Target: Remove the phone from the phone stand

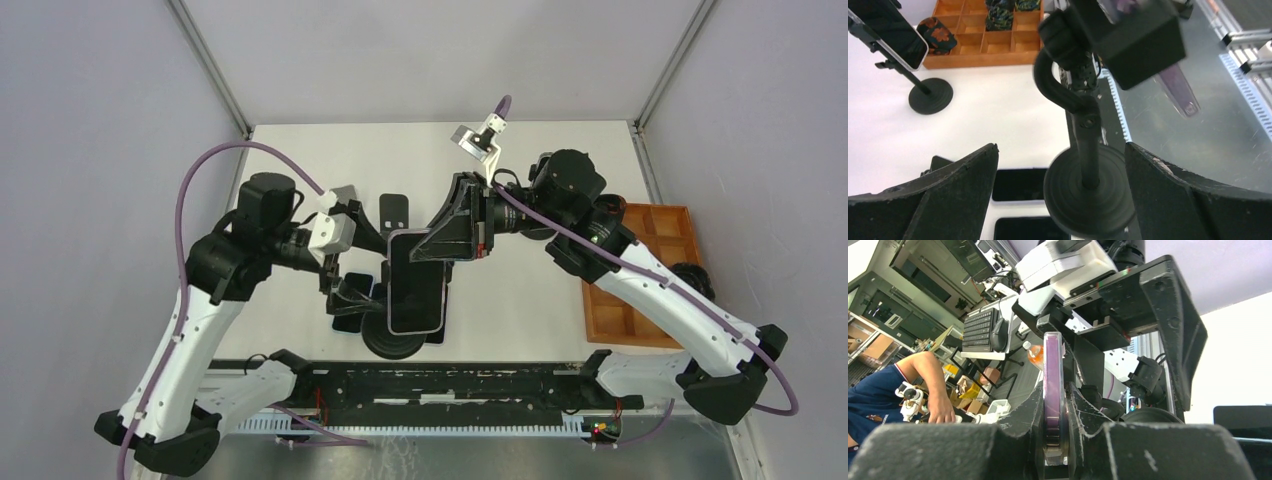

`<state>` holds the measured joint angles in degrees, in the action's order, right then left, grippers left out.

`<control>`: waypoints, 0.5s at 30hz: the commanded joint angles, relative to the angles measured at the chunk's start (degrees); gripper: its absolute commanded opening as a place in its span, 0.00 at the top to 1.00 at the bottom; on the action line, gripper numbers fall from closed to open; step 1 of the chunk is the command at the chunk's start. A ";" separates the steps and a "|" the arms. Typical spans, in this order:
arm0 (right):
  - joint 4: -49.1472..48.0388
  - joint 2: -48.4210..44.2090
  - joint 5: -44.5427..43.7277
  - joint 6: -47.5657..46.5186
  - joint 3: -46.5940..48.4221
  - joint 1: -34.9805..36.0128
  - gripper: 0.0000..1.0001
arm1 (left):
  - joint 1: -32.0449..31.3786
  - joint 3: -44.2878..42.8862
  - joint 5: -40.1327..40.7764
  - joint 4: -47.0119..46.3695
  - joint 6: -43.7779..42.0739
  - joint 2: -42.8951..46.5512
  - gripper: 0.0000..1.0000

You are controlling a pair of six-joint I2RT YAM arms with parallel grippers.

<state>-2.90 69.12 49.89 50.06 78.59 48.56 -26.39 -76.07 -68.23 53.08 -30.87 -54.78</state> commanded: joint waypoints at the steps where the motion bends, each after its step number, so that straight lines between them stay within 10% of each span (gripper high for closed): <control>1: -2.09 -2.57 -1.94 -0.33 3.04 0.10 1.00 | -0.15 -2.74 5.94 16.12 -18.22 0.33 0.00; 7: -4.23 -2.67 -2.24 0.54 1.13 0.20 1.00 | -0.15 -0.97 2.15 15.77 -19.01 1.17 0.00; 15: -15.97 -1.67 -5.42 3.31 -4.18 0.43 1.00 | -0.27 7.68 -0.83 -14.77 11.64 2.39 0.00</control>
<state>-4.73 68.71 48.14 49.84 74.56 48.64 -26.41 -71.83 -66.83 55.42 -35.18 -53.17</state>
